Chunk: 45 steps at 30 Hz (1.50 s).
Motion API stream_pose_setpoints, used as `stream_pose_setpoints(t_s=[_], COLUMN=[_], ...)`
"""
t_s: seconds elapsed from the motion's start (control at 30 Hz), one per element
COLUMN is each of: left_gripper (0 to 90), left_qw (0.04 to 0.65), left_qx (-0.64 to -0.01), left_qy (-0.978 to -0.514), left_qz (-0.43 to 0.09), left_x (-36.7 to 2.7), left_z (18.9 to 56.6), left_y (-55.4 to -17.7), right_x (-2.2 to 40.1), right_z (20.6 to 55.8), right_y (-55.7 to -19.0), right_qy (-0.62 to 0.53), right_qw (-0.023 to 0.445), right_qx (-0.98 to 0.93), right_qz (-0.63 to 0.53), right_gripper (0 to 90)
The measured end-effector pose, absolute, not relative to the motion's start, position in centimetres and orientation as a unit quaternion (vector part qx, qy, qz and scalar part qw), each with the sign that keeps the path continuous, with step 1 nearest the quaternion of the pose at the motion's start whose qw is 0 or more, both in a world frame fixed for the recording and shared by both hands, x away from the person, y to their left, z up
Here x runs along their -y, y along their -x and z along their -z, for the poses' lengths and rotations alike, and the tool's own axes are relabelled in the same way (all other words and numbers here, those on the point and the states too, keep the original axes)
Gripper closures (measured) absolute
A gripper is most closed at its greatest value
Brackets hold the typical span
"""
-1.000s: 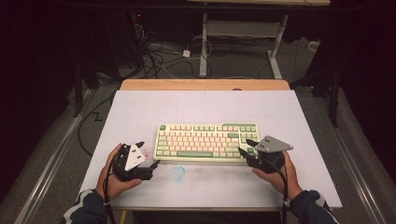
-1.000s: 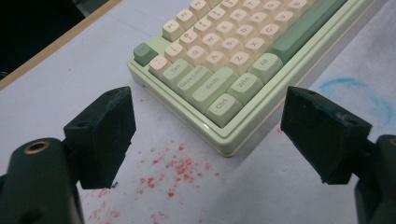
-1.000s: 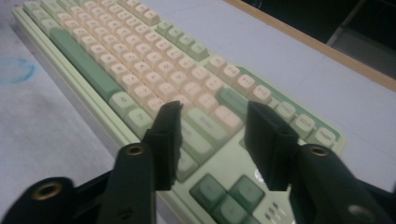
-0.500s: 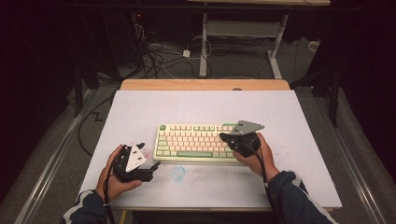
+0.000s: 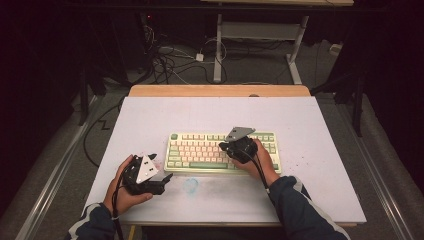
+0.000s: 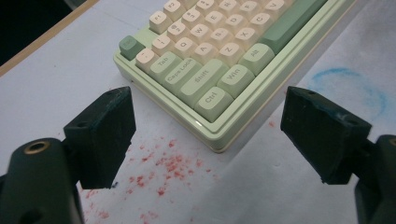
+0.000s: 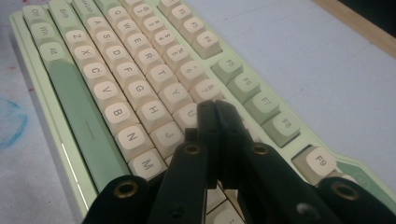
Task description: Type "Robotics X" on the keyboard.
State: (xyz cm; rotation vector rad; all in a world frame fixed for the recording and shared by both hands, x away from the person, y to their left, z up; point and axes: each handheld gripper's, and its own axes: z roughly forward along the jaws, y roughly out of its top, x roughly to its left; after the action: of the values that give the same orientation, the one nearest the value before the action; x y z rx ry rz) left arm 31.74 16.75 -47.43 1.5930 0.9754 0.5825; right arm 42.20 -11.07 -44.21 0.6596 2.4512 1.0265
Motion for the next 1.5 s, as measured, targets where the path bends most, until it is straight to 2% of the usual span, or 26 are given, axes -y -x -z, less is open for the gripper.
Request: stream_pose_setpoints(t_s=[0.53, 0.67, 0.9, 1.07, 1.13, 1.2, 1.3, 1.5], left_gripper=[16.7, 16.7, 18.6, 21.6, 22.5, 23.0, 23.3, 23.6], left_qw=[0.545, 0.543, 0.534, 0.544, 0.540, 0.537, 0.540, 0.540], left_qx=[-0.411, -0.409, -0.410, -0.414, -0.414, -0.416, -0.418, -0.419], left_qy=[-0.687, -0.689, -0.696, -0.686, -0.687, -0.688, -0.684, -0.684], left_qz=[-0.249, -0.250, -0.249, -0.252, -0.254, -0.255, -0.256, -0.256], left_x=[-16.5, -16.4, -16.4, -16.6, -16.7, -16.7, -16.8, -16.8], left_z=[47.8, 47.9, 48.2, 47.9, 48.0, 48.1, 47.9, 47.9], left_y=[-31.8, -31.7, -31.8, -31.8, -31.8, -31.8, -31.8, -31.8], right_x=[10.0, 10.3, 11.4, 12.0, 12.3, 12.6, 13.0, 14.2], right_z=[44.9, 44.7, 43.1, 42.4, 42.0, 41.5, 41.0, 40.6], right_y=[-42.4, -42.2, -41.6, -41.1, -40.8, -40.4, -39.9, -39.0], right_qy=[-0.226, -0.233, -0.234, -0.234, -0.230, -0.222, -0.218, -0.231], right_qw=[0.211, 0.201, 0.215, 0.224, 0.231, 0.242, 0.257, 0.276], right_qx=[-0.896, -0.888, -0.870, -0.861, -0.856, -0.852, -0.842, -0.828], right_qz=[-0.320, -0.342, -0.377, -0.392, -0.401, -0.408, -0.421, -0.431], right_gripper=[90.0, 90.0, 87.2, 76.8, 67.4, 64.1, 52.3, 37.0])
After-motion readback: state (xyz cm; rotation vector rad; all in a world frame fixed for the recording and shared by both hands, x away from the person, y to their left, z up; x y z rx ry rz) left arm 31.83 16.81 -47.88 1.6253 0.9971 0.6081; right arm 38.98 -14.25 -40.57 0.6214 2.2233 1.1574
